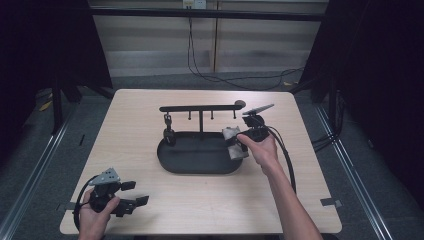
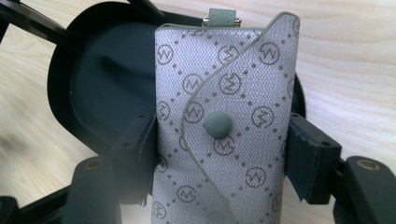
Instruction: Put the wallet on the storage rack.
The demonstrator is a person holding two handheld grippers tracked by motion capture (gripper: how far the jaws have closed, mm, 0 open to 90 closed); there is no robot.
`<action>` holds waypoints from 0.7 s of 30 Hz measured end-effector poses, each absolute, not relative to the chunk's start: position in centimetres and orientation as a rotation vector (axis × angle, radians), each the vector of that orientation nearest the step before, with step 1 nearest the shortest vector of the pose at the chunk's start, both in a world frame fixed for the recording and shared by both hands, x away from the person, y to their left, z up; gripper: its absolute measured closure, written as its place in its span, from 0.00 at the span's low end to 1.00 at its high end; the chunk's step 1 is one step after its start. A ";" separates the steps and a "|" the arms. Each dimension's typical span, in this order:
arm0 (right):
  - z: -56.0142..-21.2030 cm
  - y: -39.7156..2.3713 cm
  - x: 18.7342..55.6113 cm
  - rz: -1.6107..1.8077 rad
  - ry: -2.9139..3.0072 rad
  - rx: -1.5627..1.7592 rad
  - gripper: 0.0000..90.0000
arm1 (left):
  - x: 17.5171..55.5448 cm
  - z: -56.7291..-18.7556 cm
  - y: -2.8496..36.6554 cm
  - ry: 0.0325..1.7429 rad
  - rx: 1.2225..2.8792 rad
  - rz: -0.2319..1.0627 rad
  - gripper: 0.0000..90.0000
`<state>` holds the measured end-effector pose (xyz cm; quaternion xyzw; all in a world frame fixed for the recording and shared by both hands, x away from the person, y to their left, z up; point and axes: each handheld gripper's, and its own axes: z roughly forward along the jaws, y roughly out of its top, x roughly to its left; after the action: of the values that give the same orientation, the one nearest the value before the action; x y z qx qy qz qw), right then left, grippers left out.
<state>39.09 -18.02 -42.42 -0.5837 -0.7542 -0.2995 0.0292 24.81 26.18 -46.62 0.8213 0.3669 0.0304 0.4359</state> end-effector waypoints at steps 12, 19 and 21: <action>-44.1 -17.3 39.5 -0.913 -2.279 -1.818 0.38 | 24.8 -46.7 26.2 0.916 2.049 0.073 0.23; -45.1 -16.7 39.9 -0.898 -2.296 -1.814 0.37 | 24.8 -46.7 26.2 0.916 2.046 0.072 0.23; -45.4 -16.7 40.0 -0.887 -2.291 -1.817 0.37 | 24.8 -46.7 26.2 0.915 2.046 0.071 0.23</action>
<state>40.02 -16.65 -45.36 -0.5940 -0.7491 -0.2901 0.0428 24.79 26.19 -46.68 0.8217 0.3676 0.0283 0.4345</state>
